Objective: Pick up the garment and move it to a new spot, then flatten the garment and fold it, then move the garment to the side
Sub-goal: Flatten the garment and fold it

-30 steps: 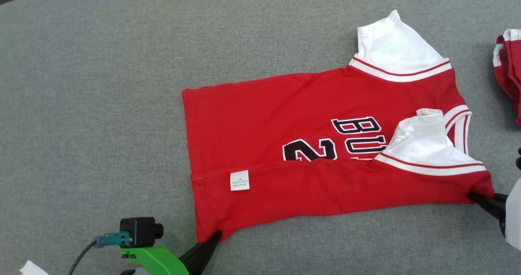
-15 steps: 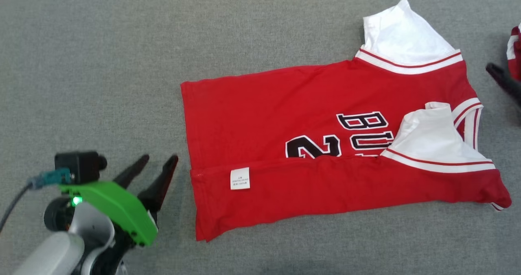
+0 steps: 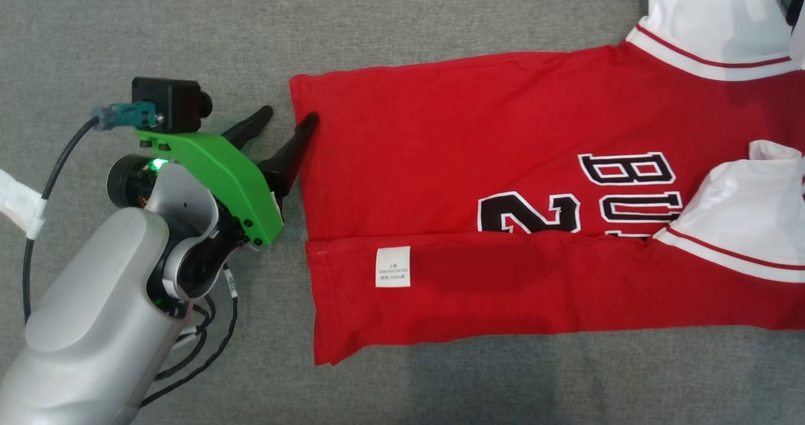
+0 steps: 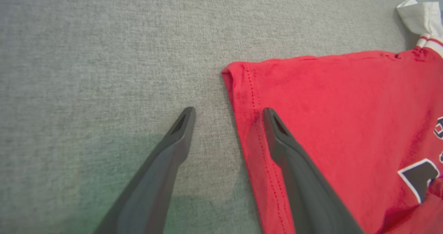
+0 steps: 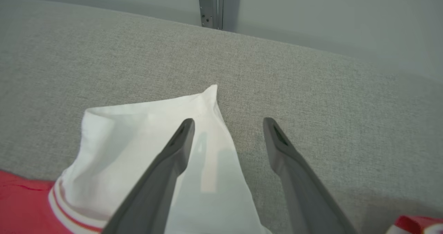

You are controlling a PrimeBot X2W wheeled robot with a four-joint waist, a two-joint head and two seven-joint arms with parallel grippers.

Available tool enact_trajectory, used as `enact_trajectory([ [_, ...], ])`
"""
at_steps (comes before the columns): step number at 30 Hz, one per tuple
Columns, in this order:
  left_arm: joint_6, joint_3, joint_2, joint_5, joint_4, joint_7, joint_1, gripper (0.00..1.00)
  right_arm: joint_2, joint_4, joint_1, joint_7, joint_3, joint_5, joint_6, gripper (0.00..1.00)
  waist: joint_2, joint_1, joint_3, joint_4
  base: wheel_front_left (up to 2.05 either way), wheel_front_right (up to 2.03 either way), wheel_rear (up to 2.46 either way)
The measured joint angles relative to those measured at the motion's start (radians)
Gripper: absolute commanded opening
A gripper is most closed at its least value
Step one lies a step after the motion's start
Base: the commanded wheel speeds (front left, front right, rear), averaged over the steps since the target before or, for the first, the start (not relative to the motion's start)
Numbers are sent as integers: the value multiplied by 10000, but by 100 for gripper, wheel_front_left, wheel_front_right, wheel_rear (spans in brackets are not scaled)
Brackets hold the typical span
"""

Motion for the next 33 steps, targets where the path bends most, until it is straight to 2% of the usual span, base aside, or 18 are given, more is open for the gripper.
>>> enact_trajectory([
  [8,-520,-244,-535,-35,531,46,-593,100,157,1271,-631,-192,173,-336,0,100,0,0,456,572,0,0,0],
  [15,-867,-372,-688,-81,700,73,-810,100,286,1569,-793,-326,489,-69,-2,100,0,-1,521,469,0,0,0],
  [17,-966,-441,-780,-144,706,148,-867,100,299,1605,-795,-351,587,84,0,45,0,-1,496,402,0,0,0],
  [18,-1011,-497,-813,-144,711,211,-896,100,314,1620,-797,-405,604,165,0,12,0,-1,481,369,0,0,0],
  [19,-1022,-535,-836,-132,729,217,-919,85,324,1624,-797,-441,669,240,0,0,0,-1,462,337,0,0,0],
  [20,-1022,-550,-886,-130,769,209,-941,37,341,1618,-797,-518,715,334,0,0,0,-1,438,308,0,0,0],
  [21,-1045,-550,-951,-82,905,35,-960,0,399,1620,-798,-830,773,437,0,0,0,-1,359,248,0,0,0],
  [26,-966,-460,-949,127,1340,-435,-965,0,349,1603,-911,-1542,955,610,0,0,0,-1,58,81,0,0,0],
  [33,-922,-100,-593,138,1310,-807,-970,0,94,1336,-887,-2297,1101,1095,0,0,0,-1,-463,-179,0,0,0],
])
